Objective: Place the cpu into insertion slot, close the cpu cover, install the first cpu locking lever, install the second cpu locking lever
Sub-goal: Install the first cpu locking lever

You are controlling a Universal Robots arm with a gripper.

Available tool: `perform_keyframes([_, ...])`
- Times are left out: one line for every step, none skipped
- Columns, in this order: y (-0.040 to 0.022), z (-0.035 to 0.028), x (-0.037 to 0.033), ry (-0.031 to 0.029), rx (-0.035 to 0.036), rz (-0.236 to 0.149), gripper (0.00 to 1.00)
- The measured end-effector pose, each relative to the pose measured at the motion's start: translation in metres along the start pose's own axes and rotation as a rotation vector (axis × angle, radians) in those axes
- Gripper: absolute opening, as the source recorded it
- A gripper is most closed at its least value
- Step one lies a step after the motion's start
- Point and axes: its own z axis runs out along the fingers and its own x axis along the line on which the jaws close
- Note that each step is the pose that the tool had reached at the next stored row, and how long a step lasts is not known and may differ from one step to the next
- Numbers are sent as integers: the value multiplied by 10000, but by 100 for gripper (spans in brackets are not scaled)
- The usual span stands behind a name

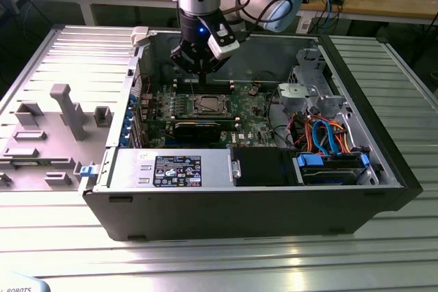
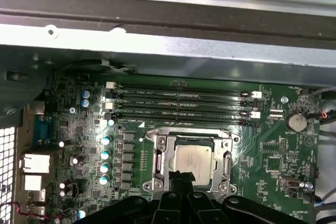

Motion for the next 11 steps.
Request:
perform_keyframes([0, 0, 2, 1, 5, 88, 11])
perform_keyframes([0, 1, 5, 0, 4, 101, 11])
perform_keyframes([0, 1, 4, 0, 5, 101, 11])
perform_keyframes([0, 1, 4, 0, 5, 100, 11])
perform_keyframes([0, 1, 4, 0, 5, 100, 11])
perform_keyframes([0, 1, 4, 0, 5, 101, 11])
perform_keyframes([0, 1, 4, -1, 5, 101, 11])
perform_keyframes([0, 1, 4, 0, 5, 101, 11])
perform_keyframes([0, 1, 4, 0, 4, 101, 11])
perform_keyframes([0, 1, 4, 0, 5, 101, 11])
perform_keyframes([0, 1, 6, 0, 5, 102, 11])
